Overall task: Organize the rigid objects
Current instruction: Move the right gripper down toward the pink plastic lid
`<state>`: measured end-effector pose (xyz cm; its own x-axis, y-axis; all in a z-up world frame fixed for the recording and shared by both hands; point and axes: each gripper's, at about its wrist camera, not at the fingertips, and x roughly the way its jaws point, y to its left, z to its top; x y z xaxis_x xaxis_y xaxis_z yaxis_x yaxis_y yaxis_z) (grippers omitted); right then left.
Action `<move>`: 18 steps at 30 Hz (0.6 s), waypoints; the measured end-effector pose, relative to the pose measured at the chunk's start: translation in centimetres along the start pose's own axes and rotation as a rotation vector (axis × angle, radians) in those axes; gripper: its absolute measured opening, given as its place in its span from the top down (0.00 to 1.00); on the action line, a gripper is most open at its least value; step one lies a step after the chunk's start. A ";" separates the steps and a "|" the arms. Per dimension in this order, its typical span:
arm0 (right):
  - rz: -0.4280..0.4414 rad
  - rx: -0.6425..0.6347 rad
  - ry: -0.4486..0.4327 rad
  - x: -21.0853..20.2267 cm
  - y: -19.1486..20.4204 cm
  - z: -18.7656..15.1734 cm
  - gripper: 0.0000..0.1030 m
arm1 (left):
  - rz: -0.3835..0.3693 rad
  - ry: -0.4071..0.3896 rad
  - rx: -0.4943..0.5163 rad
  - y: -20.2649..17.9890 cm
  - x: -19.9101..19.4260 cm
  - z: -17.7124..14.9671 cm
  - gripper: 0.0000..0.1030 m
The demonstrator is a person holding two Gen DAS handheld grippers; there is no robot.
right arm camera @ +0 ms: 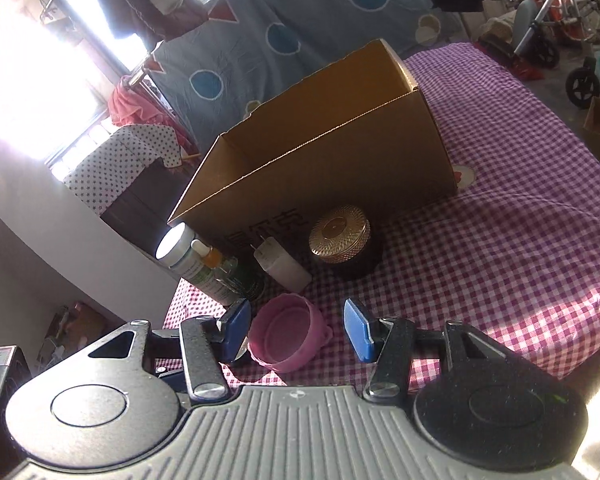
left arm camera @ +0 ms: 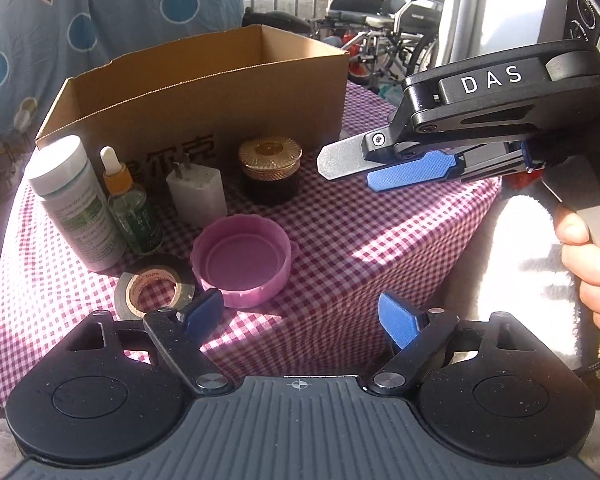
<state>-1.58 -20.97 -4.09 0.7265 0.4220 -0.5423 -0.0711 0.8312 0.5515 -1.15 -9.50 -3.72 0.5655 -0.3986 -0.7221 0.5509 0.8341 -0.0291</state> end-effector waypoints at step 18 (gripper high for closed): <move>-0.087 -0.147 0.167 8.5 1.5 0.1 0.75 | 0.001 0.074 -0.080 2.7 3.5 0.3 0.30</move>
<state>4.51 -16.15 -7.82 0.6119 0.3901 -0.6881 -0.1203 0.9057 0.4065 2.49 -8.76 -6.06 0.5175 -0.3708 -0.7712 0.4977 0.8635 -0.0812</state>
